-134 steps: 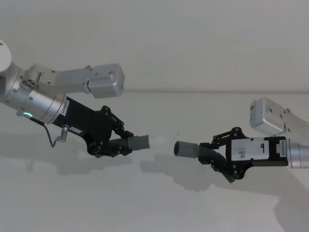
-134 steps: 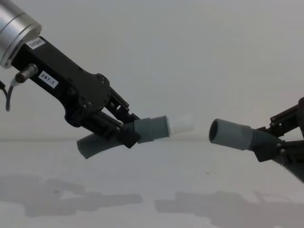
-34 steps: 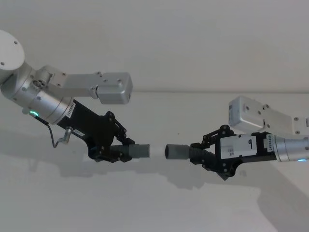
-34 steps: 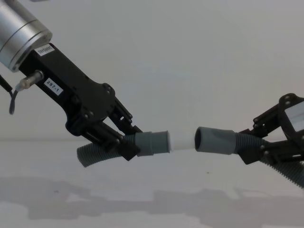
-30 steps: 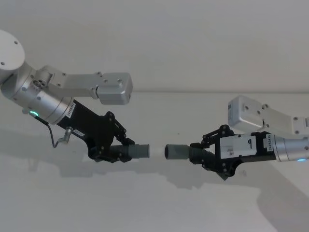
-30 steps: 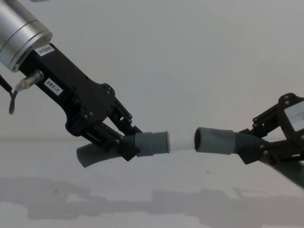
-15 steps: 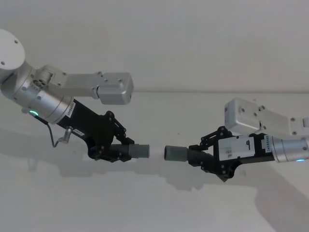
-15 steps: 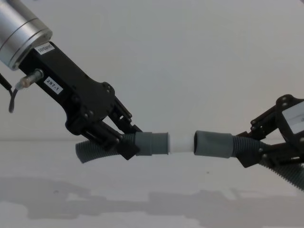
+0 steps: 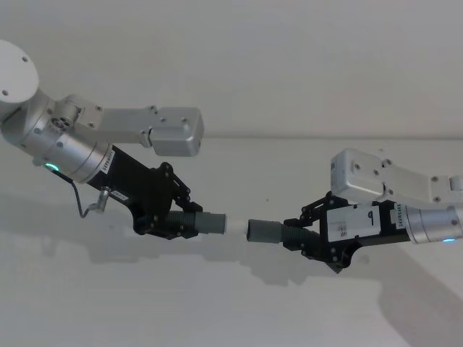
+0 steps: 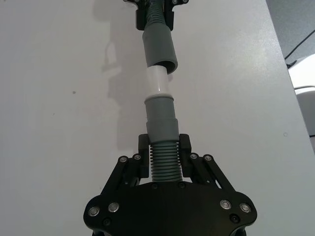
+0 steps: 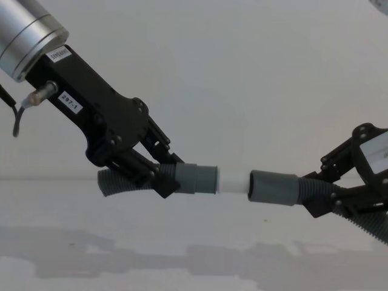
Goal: Use both hands to pick up one end of the pipe from the table, align the ends, and insert them.
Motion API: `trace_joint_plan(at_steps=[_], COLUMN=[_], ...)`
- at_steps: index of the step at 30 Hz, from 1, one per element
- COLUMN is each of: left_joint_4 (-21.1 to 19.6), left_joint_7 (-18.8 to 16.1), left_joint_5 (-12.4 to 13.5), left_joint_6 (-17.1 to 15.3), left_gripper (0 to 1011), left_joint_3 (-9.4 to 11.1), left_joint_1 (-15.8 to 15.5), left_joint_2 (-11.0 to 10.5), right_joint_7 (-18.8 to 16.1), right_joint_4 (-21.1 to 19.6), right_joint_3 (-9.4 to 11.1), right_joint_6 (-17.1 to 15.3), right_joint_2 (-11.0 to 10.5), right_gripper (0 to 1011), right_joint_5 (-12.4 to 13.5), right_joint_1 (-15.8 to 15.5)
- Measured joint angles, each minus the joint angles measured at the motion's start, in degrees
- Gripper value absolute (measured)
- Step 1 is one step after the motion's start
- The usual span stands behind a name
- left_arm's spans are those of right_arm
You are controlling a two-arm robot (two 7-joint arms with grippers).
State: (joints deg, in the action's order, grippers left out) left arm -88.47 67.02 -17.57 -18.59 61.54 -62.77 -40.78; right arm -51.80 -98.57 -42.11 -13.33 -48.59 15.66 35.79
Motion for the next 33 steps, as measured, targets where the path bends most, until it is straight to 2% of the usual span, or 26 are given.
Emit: trace_joint_plan(at_steps=[21,33], left_joint_4=[-1.78,-2.42], left_joint_7=[0.08,-2.58], left_joint_5=[1.07,2.96], left_joint_6=[-0.98,-2.69], left_gripper=[343,343], left_joint_3=[0.31,0.13], left_joint_1=[-0.66,-0.67], left_joint_2=[-0.37,-0.49], right_joint_7=[0.75,0.78], right_joint_4=[-0.37,-0.42], right_joint_3=[0.08,0.1], right_joint_6=[-2.77,-3.32], right_joint_2=[0.09,-0.08], right_gripper=[283,283], right_joint_5=[-0.03,0.67], right_joint_1=[0.39,0.55])
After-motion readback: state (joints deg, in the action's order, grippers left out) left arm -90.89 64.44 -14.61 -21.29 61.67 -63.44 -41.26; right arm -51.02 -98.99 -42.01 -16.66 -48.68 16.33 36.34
